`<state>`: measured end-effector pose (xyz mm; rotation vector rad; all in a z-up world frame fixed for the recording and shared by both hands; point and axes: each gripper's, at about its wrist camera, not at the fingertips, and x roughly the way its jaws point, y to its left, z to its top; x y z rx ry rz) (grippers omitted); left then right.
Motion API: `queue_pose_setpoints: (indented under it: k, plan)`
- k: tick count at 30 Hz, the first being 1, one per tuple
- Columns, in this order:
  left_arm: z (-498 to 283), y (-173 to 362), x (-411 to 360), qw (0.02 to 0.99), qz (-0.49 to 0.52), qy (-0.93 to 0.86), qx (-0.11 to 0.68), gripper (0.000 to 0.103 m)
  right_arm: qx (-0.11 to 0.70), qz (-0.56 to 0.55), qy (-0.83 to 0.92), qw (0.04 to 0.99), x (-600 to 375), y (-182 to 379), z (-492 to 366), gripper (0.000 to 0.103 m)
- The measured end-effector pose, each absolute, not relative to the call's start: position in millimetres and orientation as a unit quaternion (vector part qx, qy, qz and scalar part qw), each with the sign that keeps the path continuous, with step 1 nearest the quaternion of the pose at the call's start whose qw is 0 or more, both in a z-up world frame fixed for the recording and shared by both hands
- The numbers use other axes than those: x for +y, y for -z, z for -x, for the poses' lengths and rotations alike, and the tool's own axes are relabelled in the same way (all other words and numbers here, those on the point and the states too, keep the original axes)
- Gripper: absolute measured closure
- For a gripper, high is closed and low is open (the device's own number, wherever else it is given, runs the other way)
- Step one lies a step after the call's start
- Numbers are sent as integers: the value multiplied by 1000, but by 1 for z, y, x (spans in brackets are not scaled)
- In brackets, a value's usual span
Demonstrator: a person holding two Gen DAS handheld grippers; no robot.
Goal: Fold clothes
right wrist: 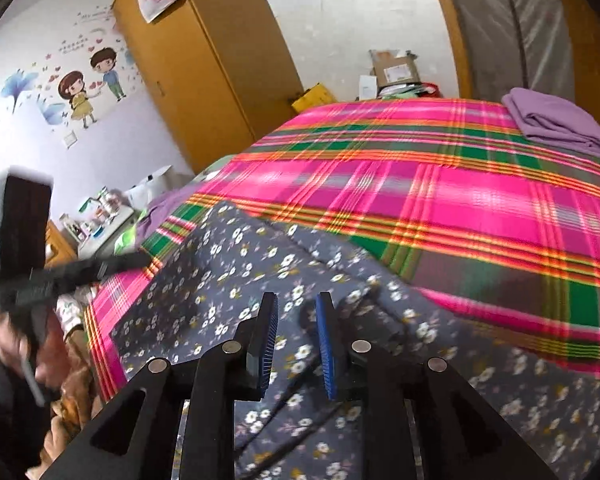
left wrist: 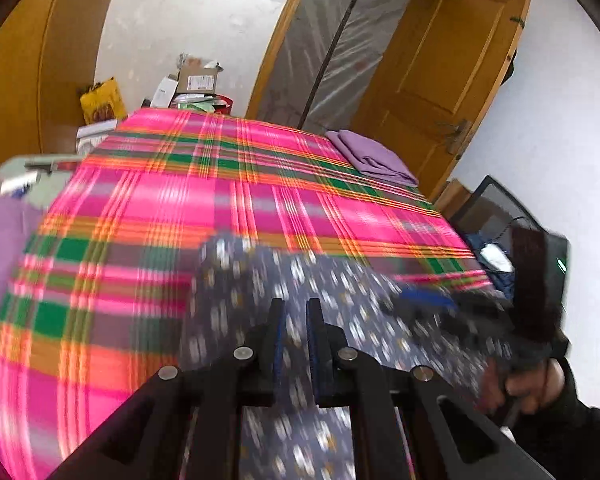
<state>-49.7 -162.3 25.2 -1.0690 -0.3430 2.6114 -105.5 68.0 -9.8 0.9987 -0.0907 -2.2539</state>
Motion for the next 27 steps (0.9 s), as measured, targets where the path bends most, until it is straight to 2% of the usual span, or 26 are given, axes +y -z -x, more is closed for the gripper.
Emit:
queue_pose_setpoints:
  k: [7,9,17,21,27]
  plan:
    - [117,-1,-159,123,423,-893,-90,93,-40,-393,864,312,73,13,107,83]
    - [124,12,-167,113,430,-891,-92,100,-39,-396,863,312,74,14,108,82]
    - [123,29,-186,131,410,-894,-124,101,-50,-405,860,306,79,19,107,83]
    - [122,32,-203,153,411,-881,-176,101,-61,-400,865,298,88,15,103,83]
    - [72,17,-210,137,393,-892,-178,100,-82,-394,863,304,113,12,85,81]
